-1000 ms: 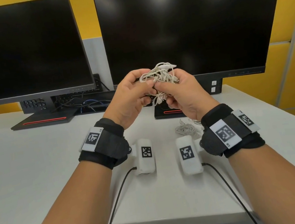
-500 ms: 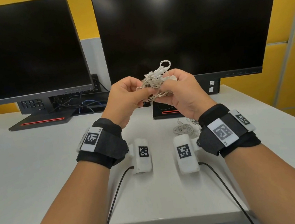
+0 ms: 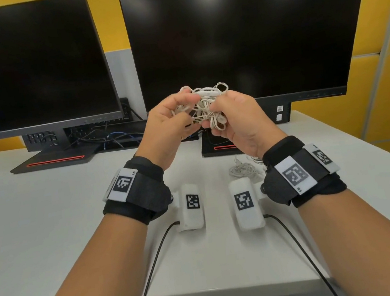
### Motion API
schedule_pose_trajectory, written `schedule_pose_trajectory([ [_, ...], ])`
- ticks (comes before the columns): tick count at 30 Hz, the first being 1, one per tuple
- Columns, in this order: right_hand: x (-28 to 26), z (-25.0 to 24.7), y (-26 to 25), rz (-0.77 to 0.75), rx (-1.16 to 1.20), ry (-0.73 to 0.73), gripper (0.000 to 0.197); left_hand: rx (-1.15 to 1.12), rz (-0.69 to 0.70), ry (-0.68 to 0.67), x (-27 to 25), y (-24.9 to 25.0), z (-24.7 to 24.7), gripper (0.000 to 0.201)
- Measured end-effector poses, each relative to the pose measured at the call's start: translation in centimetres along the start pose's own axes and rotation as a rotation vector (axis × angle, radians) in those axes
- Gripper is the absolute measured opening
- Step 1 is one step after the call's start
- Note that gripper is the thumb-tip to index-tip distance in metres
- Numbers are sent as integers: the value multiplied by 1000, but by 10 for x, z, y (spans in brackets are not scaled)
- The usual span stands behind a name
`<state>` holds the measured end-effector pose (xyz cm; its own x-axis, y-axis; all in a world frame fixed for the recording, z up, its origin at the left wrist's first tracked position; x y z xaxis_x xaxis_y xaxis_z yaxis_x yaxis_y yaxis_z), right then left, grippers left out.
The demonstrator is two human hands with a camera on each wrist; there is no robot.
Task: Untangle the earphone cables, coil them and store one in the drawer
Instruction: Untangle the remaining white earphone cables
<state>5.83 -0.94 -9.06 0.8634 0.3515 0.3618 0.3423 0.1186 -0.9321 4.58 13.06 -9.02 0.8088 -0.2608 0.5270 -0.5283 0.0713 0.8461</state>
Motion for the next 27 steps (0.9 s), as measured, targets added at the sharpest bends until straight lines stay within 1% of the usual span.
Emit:
schedule_pose_trajectory([
  [2,1,2,-1,-29,-8,-13,25,19,22,-48,-1,0,3,31],
  [3,2,3,-2,-26,-21,-19,28,43,38,-47,-2,1,4,31],
  [5,7,5,-5,2,-65,-31,31,91,63,-8,-2,1,3,29],
  [7,13,8,-9,30,-107,-47,26,79,73,74,-1,4,-1,18],
  [8,16,9,-12,40,-132,-41,24,13,56,130,1,4,-4,12],
  [10,20,7,-14,39,-145,-8,23,-219,-7,240,3,4,-10,18],
  [11,22,6,-13,35,-130,4,23,-284,-18,250,2,4,-10,19],
  [12,22,5,-11,32,-114,6,22,-251,-12,237,2,3,-10,14],
  [13,22,4,-7,28,-99,-1,17,-158,-2,206,1,4,-9,9],
  [14,20,5,-4,20,-99,-17,9,-65,0,158,0,2,-7,11],
  [15,18,6,-2,14,-102,-33,4,3,-8,98,-1,-1,-5,18],
  [17,16,7,2,6,-129,-39,15,40,-47,-6,0,-6,-2,29],
  [18,15,7,2,6,-141,-36,18,39,-56,-33,0,-7,-2,28],
  [19,14,7,1,10,-144,-31,20,40,-57,-32,0,-6,-2,23],
  [21,14,5,0,28,-126,-7,24,55,-57,31,-1,-4,-5,8],
  [22,14,4,-1,35,-121,12,25,66,-51,76,-1,-3,-8,7],
  [24,16,3,1,38,-138,74,25,56,-45,154,0,-3,-13,16],
  [25,17,2,2,29,-155,114,25,27,-44,170,0,-2,-14,18],
  [27,17,2,2,-8,-199,190,29,-103,-22,129,0,1,-10,14],
])
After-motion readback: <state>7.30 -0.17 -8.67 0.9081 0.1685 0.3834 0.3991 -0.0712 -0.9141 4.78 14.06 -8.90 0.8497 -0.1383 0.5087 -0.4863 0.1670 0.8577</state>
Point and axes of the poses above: each hand's wrist, its own x-axis towards the middle knuckle, its own z-axis out of the palm, y = z × x, the point moved 4 cm from there along x, towards the middle knuckle, and after that the axes turned 10 degrees about -y, right-handed, at the moved point
